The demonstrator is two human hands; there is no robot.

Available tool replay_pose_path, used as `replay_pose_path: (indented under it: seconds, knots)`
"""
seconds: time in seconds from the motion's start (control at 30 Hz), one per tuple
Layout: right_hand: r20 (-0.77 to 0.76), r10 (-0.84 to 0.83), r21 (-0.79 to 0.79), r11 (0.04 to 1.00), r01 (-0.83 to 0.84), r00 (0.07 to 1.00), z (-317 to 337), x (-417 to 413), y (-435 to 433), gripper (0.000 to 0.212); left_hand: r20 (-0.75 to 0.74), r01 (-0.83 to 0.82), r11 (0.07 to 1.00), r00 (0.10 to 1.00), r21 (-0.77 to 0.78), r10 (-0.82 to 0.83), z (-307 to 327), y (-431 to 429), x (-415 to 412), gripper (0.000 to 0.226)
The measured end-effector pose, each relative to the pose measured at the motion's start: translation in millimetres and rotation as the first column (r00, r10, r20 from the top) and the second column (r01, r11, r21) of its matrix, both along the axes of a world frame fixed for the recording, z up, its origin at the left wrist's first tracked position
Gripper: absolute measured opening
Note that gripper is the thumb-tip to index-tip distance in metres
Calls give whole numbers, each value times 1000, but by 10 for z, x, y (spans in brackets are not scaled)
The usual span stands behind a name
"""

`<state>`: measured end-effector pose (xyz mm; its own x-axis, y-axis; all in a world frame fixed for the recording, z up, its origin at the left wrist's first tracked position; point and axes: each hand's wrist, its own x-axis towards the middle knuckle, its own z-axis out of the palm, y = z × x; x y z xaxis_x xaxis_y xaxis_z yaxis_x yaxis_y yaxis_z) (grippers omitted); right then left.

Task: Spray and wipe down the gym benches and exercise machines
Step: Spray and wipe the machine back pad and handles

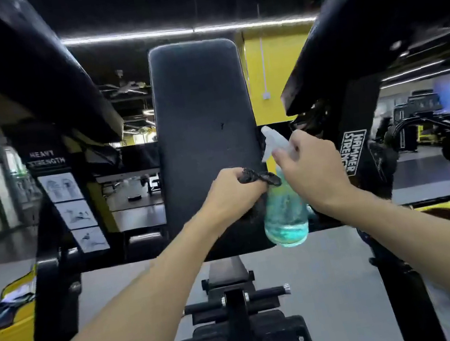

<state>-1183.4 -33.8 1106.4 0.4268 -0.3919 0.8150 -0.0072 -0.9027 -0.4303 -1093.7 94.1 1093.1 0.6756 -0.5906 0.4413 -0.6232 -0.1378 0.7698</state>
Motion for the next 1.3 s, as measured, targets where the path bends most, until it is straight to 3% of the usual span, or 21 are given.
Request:
replay_pose_path:
  seconds: [0.1, 0.23, 0.43, 0.53, 0.6, 0.63, 0.7, 0.77, 0.87, 0.93, 1.0, 1.07, 1.1, 1.17, 1.23, 1.3]
  knots:
    - [2, 41, 35, 999, -41, 999, -57, -411, 396, 40, -62, 50, 995, 997, 82, -45, -66, 409, -567, 28]
    - [12, 140, 142, 980, -140, 990, 165, -894, 836, 37, -20, 76, 947, 997, 311, -73, 190, 951, -1129, 55]
    - [154, 298, 95, 944, -315, 942, 450, -1463, 1497, 43, 122, -110, 957, 989, 270, 80, 426, 1608, -1836, 47]
    - [206, 515, 125, 830, -544, 832, 572, -1717, 1867, 39, 117, -148, 970, 985, 195, 127, 533, 2015, -2121, 49]
    - [119, 691, 180, 691, -700, 713, 646, -1836, 2081, 19, 123, -152, 972, 984, 177, 131, 590, 2228, -2269, 55]
    - [45, 761, 214, 626, -750, 647, 678, -1894, 2204, 21, 134, -157, 971, 982, 181, 134, 631, 2359, -2362, 61]
    - [-49, 821, 241, 563, -791, 569, 762, -1976, 2422, 16, 160, -154, 969, 979, 192, 124, 720, 2609, -2540, 70]
    - [-49, 846, 280, 522, -806, 531, 828, -2066, 2645, 7, 178, -174, 959, 975, 222, 136, 798, 2864, -2701, 59]
    - [-25, 868, 292, 481, -827, 496, 912, -2107, 2965, 24, 226, -279, 927, 948, 250, 225, 954, 3290, -2908, 49]
    - [-28, 879, 325, 458, -827, 476, 930, -2103, 3110, 30, 342, -442, 884, 862, 152, 373, 1052, 3557, -3014, 31]
    - [-67, 907, 390, 408, -826, 416, 932, -2077, 3285, 33, 488, -613, 785, 661, -88, 570, 1184, 3858, -3134, 20]
    - [-143, 897, 373, 440, -817, 418, 911, -2056, 3476, 29, 542, -696, 666, 461, -270, 702, 1351, 4136, -3216, 30]
    - [-160, 897, 357, 442, -823, 412, 907, -2066, 3550, 27, 528, -740, 613, 417, -275, 740, 1429, 4249, -3222, 41]
    - [-152, 899, 348, 438, -829, 411, 898, -2057, 3699, 26, 426, -797, 590, 494, -128, 758, 1614, 4423, -3176, 48]
    - [-164, 895, 352, 447, -823, 415, 922, -2016, 3817, 25, 295, -767, 640, 620, 34, 727, 1745, 4505, -3121, 26]
    - [-186, 901, 367, 434, -823, 392, 951, -1995, 3919, 22, 193, -729, 679, 680, 81, 707, 1783, 4562, -3064, 29]
